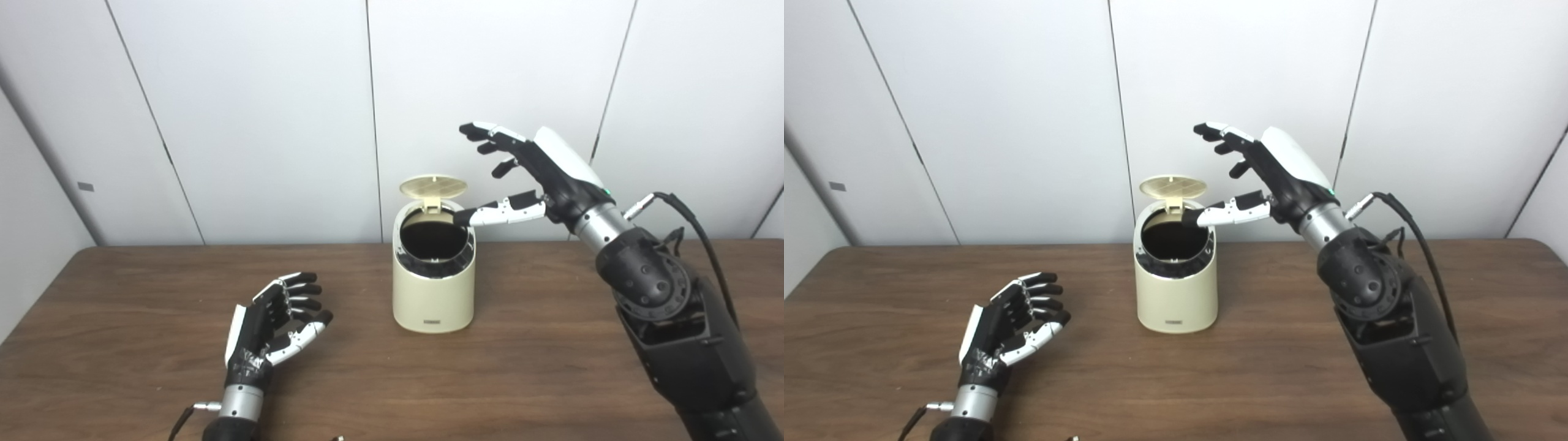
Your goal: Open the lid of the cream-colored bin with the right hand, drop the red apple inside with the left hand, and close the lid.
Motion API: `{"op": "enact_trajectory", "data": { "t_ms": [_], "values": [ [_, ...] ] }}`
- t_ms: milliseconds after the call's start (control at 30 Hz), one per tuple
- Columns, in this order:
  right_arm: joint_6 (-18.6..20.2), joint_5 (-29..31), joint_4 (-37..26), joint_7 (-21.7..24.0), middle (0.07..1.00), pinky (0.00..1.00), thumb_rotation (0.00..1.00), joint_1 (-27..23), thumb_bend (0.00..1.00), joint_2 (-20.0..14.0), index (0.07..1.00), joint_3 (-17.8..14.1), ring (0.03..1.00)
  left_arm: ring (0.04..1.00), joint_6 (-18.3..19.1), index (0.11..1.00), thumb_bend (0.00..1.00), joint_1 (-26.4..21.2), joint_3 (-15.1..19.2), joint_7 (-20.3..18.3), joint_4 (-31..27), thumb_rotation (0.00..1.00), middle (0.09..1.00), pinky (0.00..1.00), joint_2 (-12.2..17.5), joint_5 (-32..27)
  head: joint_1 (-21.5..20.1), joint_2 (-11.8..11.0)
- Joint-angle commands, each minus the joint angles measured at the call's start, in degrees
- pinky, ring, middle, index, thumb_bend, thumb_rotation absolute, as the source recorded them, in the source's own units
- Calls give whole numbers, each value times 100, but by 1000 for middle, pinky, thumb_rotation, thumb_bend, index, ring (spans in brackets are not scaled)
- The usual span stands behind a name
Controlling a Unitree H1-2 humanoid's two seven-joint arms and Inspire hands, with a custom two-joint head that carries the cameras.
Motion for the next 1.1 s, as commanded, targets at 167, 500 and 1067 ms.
{"op": "enact_trajectory", "data": {
  "t_ms": [167,500,1067],
  "values": [
    [-199,-400,171,164,870,712,495,-537,721,-172,856,319,867,592,-179,703,605,216,-70,-5,445,4,661,490,-180,6,12,2],
    [-219,-839,51,576,898,841,568,-584,705,-275,881,612,949,599,-152,699,613,194,-71,-30,472,3,665,496,-179,16,12,2],
    [-918,-1216,5,570,849,789,572,-456,758,-327,831,689,959,590,-107,699,597,172,-74,18,421,0,653,491,-203,71,63,53]
  ]
}}
